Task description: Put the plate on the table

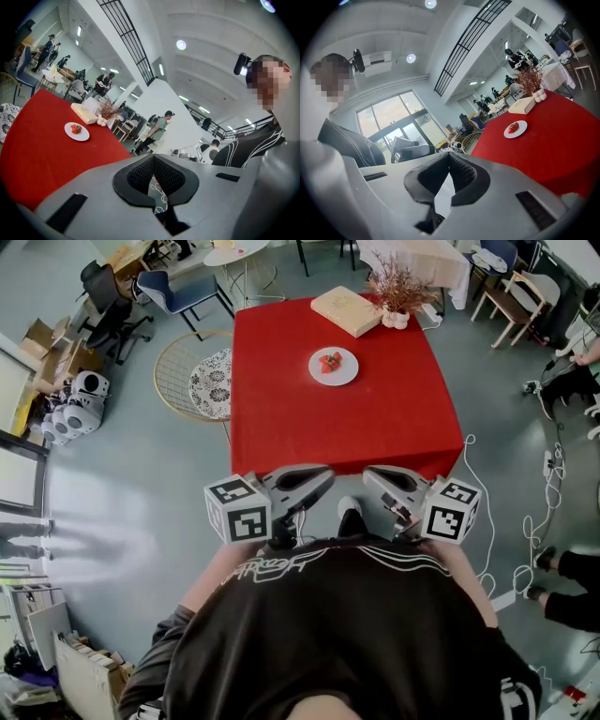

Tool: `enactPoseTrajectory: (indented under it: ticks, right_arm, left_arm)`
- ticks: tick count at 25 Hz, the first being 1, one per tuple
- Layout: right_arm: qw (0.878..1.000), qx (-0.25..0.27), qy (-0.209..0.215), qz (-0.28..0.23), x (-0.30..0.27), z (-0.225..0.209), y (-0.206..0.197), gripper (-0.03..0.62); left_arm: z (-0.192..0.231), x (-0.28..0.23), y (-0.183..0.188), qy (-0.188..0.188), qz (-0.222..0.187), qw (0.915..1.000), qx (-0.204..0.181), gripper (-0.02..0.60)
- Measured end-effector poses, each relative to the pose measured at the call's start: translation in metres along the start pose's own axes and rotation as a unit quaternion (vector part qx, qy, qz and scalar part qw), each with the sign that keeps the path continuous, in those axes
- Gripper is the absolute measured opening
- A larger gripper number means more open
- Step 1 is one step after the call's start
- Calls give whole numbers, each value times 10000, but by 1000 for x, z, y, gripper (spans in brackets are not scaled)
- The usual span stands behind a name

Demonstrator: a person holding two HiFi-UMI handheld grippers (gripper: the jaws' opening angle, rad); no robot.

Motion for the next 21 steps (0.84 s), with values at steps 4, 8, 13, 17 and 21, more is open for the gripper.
enactPoseTrajectory:
  ticks: [4, 8, 13, 17, 21]
  right_arm:
    - [10000, -26, -7, 14, 0, -1, 0, 8]
    - [10000, -56, -28, 33, 0, -3, -1, 8]
    - [9999, -36, -67, 70, 0, -4, -3, 8]
    - [9999, -58, -72, 47, 0, -5, -2, 8]
    - [9999, -75, -85, 55, 1, -4, -3, 8]
  left_arm:
    - [1, 0, 1, -4, -24, 10000, 41, 6]
    - [3, 0, 0, -12, -35, 9999, 109, 6]
    - [5, -2, -1, -27, -43, 9999, 149, 6]
    - [4, -4, -5, -59, -11, 9998, 174, 6]
    - [4, -6, -4, -77, 3, 9998, 184, 6]
Point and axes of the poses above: the fingertips, and each gripper's own axes: x backward along the fingers, z to its left, y out of its top, the point moved 1 cm from there along x, backward along the fingers, and after that the axes turned 7 degrees about z, right-handed, at the moved point
